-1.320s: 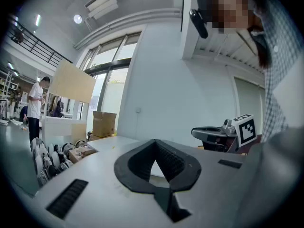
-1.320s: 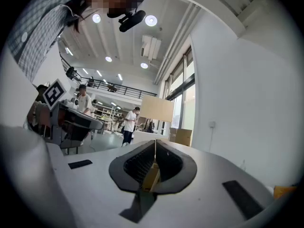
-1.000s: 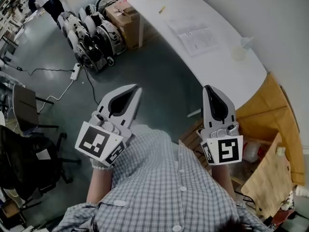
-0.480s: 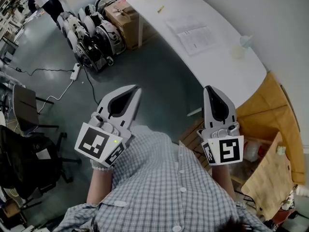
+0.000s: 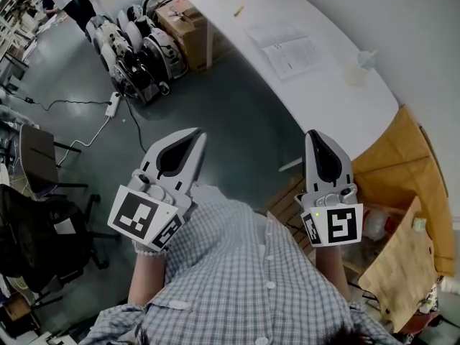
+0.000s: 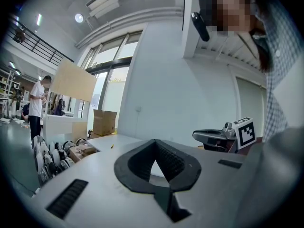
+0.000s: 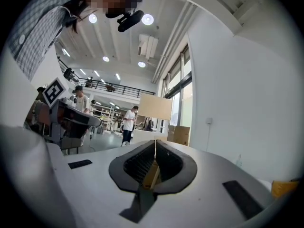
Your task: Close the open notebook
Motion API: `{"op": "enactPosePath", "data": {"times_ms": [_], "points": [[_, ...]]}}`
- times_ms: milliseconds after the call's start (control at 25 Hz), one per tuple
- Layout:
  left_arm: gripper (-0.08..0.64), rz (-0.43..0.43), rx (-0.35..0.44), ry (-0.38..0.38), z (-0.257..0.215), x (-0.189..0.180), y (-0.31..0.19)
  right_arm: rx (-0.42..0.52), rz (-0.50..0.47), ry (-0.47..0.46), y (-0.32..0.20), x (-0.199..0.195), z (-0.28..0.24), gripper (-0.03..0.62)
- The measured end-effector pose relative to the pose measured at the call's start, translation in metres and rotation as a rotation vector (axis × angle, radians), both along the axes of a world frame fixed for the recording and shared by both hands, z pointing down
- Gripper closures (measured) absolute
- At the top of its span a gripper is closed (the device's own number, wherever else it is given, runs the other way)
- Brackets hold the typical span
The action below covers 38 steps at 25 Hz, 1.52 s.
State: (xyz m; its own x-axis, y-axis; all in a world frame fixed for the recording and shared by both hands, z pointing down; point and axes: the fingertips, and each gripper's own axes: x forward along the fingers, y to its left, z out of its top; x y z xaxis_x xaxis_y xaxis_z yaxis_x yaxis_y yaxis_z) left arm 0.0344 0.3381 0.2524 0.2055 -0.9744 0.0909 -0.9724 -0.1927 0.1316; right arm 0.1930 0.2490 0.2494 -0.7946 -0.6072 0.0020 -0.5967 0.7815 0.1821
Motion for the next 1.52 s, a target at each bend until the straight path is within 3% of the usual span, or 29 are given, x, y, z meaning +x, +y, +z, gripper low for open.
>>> {"op": "enactPosePath", "data": {"times_ms": [520,1520], "points": [[0.552,0.021,-0.016,0.01,0.006,-0.007,-0.013,-0.029,0.023,0.006,-0.012,-0.005,0.012,0.569],[0.552,0.113,-0.025,0.031,0.01,-0.044,-0.105,-0.036,0.088,0.051,-0.085,-0.042,0.014,0.569]]}}
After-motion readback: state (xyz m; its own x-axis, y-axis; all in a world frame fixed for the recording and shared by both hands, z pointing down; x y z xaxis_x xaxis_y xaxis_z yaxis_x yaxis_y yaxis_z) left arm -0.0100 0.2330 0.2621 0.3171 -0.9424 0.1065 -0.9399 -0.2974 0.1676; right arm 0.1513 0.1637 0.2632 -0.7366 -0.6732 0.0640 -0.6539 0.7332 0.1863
